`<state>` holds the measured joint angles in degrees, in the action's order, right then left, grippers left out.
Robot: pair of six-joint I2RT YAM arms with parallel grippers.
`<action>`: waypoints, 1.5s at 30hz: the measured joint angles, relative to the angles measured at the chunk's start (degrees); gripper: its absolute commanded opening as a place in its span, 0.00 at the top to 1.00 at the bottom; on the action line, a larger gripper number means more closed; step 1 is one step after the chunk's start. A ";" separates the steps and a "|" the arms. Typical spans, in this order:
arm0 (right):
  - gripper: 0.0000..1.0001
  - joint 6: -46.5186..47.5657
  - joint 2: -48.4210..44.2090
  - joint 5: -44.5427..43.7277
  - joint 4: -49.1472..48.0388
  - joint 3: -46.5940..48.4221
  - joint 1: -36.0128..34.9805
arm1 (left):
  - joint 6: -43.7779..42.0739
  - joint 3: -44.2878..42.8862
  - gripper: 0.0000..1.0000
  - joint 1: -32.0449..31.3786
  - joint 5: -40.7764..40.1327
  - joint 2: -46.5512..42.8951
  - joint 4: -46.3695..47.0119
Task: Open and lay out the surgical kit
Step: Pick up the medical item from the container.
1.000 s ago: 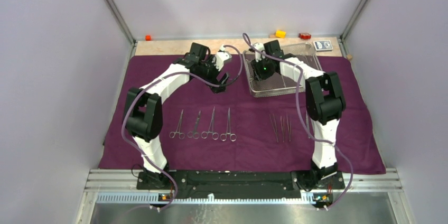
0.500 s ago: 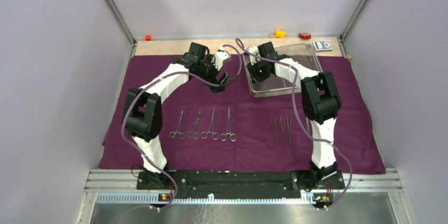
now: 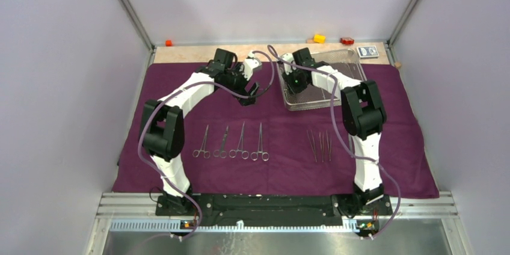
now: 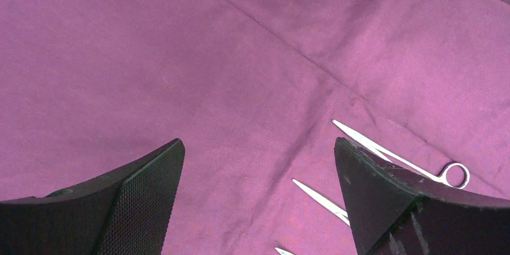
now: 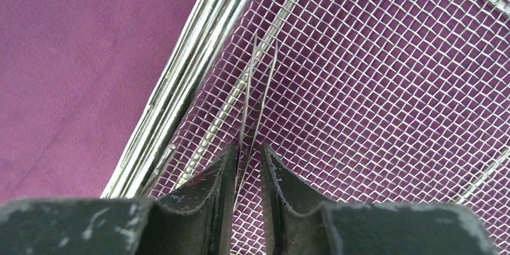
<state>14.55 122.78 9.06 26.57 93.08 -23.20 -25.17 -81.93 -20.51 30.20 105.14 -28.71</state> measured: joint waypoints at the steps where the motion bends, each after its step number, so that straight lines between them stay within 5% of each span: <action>1: 0.82 0.00 0.00 -0.04 0.00 0.00 0.00 | 0.00 0.00 0.01 0.00 0.00 -0.02 0.00; 18: 1.00 -1.49 -1.38 -1.51 1.73 1.55 2.14 | 0.22 -0.02 0.01 0.11 -0.48 -0.20 0.02; 34: 1.00 -2.21 -10.51 -1.01 1.64 0.59 6.10 | 6.86 -6.93 0.01 0.11 3.72 1.18 0.98; 45: 1.00 -12.66 -25.86 20.59 -9.66 -14.82 6.75 | 25.64 -8.09 0.01 -0.33 18.62 2.49 13.00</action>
<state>1.89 96.92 29.65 16.91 78.26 -16.45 0.47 -90.02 -20.84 48.82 107.63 -15.70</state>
